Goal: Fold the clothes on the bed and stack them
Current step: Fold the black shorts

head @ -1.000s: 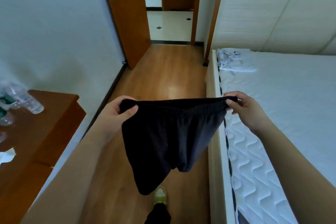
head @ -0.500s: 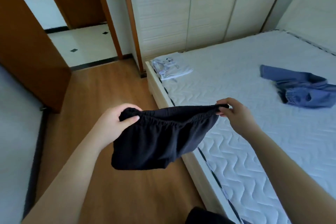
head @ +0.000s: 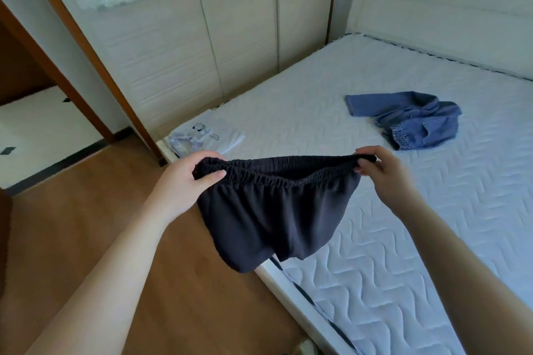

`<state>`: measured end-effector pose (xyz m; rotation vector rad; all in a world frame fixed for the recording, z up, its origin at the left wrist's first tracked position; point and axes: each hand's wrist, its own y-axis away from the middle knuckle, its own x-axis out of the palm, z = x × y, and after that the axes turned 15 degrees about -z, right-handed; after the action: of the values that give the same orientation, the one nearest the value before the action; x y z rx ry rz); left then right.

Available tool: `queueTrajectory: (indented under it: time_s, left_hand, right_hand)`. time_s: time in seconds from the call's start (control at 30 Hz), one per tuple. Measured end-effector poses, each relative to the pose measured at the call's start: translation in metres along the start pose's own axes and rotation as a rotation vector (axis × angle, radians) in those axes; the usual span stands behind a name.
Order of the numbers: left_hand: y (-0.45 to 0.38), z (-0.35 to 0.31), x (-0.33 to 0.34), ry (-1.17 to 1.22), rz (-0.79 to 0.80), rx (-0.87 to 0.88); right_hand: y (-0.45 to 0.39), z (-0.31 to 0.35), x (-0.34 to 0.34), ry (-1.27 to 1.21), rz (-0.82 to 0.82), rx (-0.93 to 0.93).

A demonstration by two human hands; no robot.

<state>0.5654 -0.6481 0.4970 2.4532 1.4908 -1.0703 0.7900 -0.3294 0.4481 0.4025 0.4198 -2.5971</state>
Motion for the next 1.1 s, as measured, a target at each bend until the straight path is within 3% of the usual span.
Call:
queueTrajectory:
  time_s: [0.13,0.53,0.73,0.9,1.1]
  left_hand:
    - [-0.067,-0.012,0.034,-0.002,0.103,0.060]
    - [-0.238,-0.034,0.150,-0.069,0.631,0.324]
    - [-0.329,-0.031,0.227,0.005,0.669,0.378]
    - [-0.390,-0.043,0.291,0.062,0.711,0.458]
    - [-0.439,-0.081,0.341,0.148,0.630,0.648]
  right_hand:
    - [-0.028,-0.012,-0.013,0.024,-0.090,0.047]
    - [-0.067,-0.043,-0.040,0.057,-0.351,0.291]
    - [-0.102,-0.073,-0.017,0.090,-0.485,0.463]
    - [-0.159,-0.076,-0.007,0.159,-0.649,0.487]
    - [-0.207,-0.069,-0.028,0.260,-0.803,0.457]
